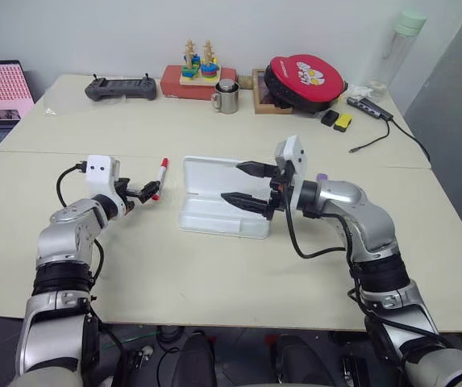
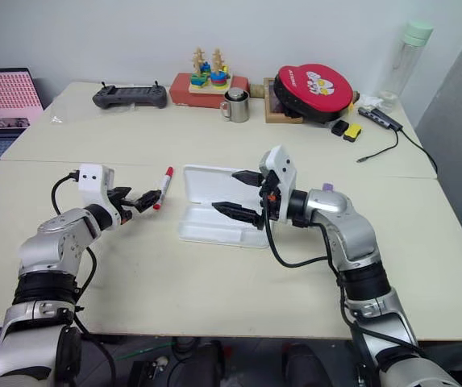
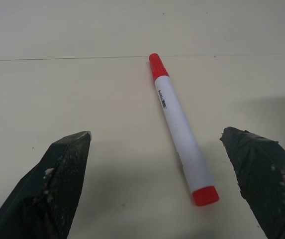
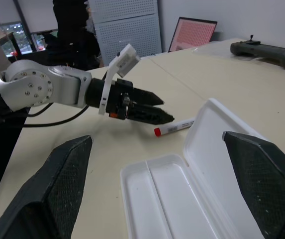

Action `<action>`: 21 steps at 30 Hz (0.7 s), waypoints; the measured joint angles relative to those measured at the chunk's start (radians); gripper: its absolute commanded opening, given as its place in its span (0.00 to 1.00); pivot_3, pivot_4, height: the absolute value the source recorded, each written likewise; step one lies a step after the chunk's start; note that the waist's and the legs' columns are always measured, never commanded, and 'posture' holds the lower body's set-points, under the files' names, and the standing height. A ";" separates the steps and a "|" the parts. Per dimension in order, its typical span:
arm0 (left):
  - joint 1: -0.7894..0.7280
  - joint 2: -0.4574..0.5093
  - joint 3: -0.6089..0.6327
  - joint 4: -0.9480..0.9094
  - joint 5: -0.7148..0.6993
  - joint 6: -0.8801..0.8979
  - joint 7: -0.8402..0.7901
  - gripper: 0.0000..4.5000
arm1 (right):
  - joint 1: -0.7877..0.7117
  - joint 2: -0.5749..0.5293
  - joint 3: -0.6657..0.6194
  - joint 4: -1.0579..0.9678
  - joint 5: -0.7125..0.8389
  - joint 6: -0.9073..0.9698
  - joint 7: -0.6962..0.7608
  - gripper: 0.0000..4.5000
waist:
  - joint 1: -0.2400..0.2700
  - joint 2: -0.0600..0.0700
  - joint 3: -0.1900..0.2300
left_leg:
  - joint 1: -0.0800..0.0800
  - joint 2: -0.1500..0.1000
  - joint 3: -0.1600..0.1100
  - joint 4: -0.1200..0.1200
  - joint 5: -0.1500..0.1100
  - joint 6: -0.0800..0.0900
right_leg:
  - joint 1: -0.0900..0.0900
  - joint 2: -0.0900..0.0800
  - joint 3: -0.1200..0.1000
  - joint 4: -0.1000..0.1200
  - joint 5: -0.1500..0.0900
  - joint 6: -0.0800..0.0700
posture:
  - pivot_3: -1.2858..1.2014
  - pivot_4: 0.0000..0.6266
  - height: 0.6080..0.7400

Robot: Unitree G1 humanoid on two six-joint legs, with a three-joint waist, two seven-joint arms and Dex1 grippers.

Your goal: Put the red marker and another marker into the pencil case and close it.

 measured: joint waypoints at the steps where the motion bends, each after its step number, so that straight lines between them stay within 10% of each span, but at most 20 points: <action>1: -0.023 -0.008 -0.018 0.038 0.014 -0.001 -0.012 1.00 | 0.005 -0.004 -0.001 -0.016 0.005 0.002 -0.009 0.99 | 0.000 0.000 0.000 | 0.000 0.000 0.000 0.000 0.000 0.000 | 0.000 0.000 0.000 0.000 0.000 0.000 | 0.52 0.24 1.00; 8: -0.080 -0.040 -0.047 0.126 0.043 -0.020 -0.062 1.00 | 0.013 -0.018 -0.007 -0.068 0.023 0.024 -0.050 0.99 | 0.000 0.000 0.000 | 0.000 0.000 0.000 0.000 0.000 0.000 | 0.000 0.000 0.000 0.000 0.000 0.000 | 0.52 0.24 1.00; 21: -0.139 -0.037 -0.084 0.201 0.143 -0.025 -0.008 0.46 | 0.004 -0.026 -0.017 -0.074 0.067 0.022 -0.072 1.00 | 0.000 0.000 0.000 | 0.001 0.000 0.000 0.001 0.000 0.000 | 0.001 0.000 0.000 0.002 -0.002 0.004 | 0.52 0.24 1.00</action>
